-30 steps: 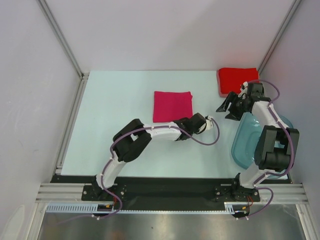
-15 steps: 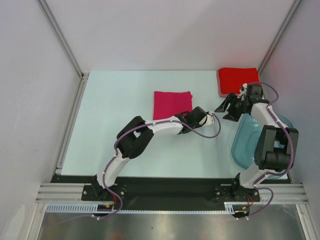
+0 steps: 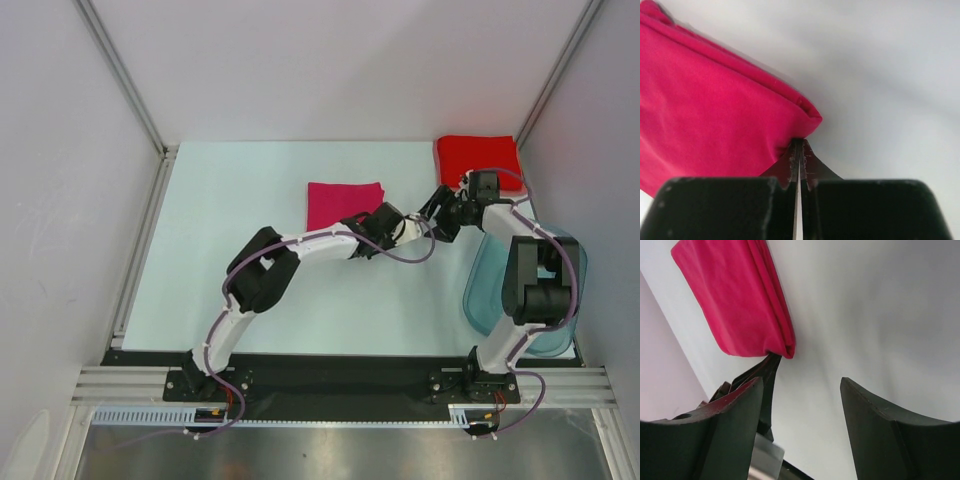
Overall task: Fold and stack the t-shirts
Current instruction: Neatly place the folded tshirt to the corner
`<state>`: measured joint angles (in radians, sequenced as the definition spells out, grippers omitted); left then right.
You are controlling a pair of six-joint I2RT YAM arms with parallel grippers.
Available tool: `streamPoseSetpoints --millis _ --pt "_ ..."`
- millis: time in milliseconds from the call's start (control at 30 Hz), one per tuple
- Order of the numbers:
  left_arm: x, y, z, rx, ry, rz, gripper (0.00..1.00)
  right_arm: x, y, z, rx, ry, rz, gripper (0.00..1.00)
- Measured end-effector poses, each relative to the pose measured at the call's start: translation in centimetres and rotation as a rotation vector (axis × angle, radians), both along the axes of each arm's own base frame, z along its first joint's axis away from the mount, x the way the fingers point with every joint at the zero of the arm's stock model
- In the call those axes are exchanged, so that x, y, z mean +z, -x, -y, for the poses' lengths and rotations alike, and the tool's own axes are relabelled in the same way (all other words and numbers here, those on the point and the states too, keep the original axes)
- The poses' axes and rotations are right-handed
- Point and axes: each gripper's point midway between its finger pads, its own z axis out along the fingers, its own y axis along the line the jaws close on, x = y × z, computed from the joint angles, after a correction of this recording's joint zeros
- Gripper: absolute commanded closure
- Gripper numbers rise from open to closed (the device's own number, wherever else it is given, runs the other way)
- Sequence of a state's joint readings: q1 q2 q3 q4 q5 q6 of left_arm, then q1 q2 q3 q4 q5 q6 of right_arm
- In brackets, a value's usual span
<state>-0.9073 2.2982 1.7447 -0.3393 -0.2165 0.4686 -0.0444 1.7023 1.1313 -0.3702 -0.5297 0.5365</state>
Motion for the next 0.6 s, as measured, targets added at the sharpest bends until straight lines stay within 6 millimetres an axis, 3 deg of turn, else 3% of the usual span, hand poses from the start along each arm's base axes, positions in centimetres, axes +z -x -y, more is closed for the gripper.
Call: streamPoseSetpoints --millis 267,600 --pt "0.4 0.8 -2.8 0.043 0.024 -0.064 1.00 -2.8 -1.8 -1.3 -0.076 -0.117 -0.072 0.31" --pt "4.5 -0.3 -3.8 0.087 0.127 -0.054 1.00 -5.0 -5.3 -4.8 -0.045 -0.224 -0.067 0.28"
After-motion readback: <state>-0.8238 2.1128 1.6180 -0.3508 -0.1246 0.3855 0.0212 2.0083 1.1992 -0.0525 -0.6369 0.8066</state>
